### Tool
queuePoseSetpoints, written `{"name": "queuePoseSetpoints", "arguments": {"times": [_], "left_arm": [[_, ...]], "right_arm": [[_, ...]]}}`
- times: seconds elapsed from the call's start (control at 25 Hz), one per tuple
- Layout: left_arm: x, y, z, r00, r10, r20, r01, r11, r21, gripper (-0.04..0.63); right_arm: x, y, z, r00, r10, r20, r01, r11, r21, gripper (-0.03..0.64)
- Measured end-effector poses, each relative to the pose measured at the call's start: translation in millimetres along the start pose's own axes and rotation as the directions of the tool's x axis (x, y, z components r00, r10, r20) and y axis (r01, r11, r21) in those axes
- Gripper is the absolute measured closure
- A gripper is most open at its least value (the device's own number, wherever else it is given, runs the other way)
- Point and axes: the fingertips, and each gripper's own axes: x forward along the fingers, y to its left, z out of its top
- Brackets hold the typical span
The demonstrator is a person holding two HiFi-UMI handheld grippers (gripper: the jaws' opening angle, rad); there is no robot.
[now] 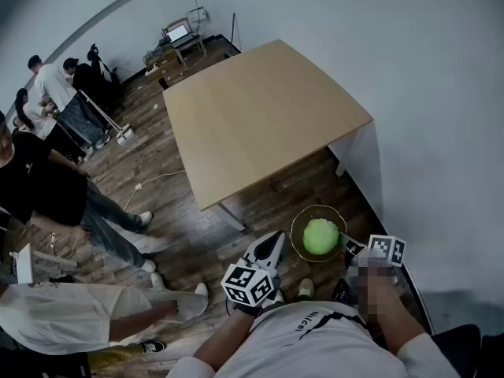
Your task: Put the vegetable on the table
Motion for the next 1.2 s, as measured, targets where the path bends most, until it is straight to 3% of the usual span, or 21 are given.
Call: {"name": "queuePoseSetpoints", "arguments": {"times": [0.6, 1.2], "left_arm": [[10, -4, -10, 1.000, 0.031, -0.002, -0.031, 0.999, -0.020, 0.580], [59, 16, 2, 0.996, 0.088, 0.008, -0.087, 0.995, -0.042, 0.580]], "right_arm": [[-4, -11, 11, 1.000, 0.019, -0.003, -0.019, 1.000, 0.009, 0.594], [31, -20, 63, 0.998, 0.038, -0.042, -0.038, 0.999, 0.015, 0.592]]}}
